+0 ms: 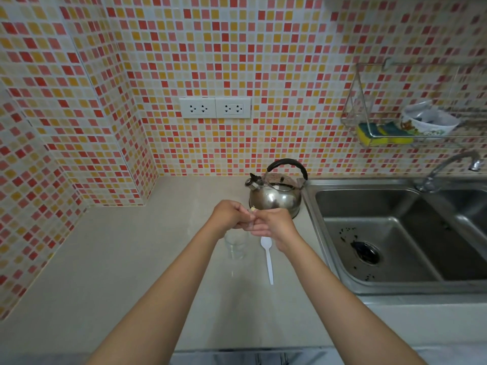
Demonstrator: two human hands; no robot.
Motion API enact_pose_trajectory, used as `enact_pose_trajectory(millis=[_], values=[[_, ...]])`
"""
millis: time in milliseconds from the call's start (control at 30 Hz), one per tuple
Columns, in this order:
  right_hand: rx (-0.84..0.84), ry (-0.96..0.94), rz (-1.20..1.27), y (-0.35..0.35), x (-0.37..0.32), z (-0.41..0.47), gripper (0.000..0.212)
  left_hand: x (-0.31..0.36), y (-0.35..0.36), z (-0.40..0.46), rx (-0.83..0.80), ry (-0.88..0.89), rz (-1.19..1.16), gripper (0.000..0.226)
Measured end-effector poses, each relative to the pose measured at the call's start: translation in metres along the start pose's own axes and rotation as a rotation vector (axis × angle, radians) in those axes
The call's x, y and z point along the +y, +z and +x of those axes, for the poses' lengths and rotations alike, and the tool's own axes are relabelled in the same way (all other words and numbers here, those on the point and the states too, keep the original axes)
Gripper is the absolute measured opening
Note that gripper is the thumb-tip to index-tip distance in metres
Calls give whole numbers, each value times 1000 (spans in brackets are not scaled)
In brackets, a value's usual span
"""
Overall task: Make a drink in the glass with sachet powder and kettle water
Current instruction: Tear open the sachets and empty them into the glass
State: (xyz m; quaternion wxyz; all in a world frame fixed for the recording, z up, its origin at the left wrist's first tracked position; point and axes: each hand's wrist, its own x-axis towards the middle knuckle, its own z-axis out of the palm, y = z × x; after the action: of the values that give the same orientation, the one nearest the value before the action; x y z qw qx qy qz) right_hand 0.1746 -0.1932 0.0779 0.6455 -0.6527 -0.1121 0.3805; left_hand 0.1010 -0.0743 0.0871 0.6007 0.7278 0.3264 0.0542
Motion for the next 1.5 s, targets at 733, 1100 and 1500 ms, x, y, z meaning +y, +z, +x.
enact_pose_trajectory(millis=[733,1100,1500], values=[[-112,-7,73,0,4,-1,24,-9,-9,1,-16,31,-55,11],[-119,16,106,-1,4,-1,28,-12,-8,4,-29,44,-62,9],[-109,16,122,-1,8,5,21,-15,-7,5,-15,28,-93,11]])
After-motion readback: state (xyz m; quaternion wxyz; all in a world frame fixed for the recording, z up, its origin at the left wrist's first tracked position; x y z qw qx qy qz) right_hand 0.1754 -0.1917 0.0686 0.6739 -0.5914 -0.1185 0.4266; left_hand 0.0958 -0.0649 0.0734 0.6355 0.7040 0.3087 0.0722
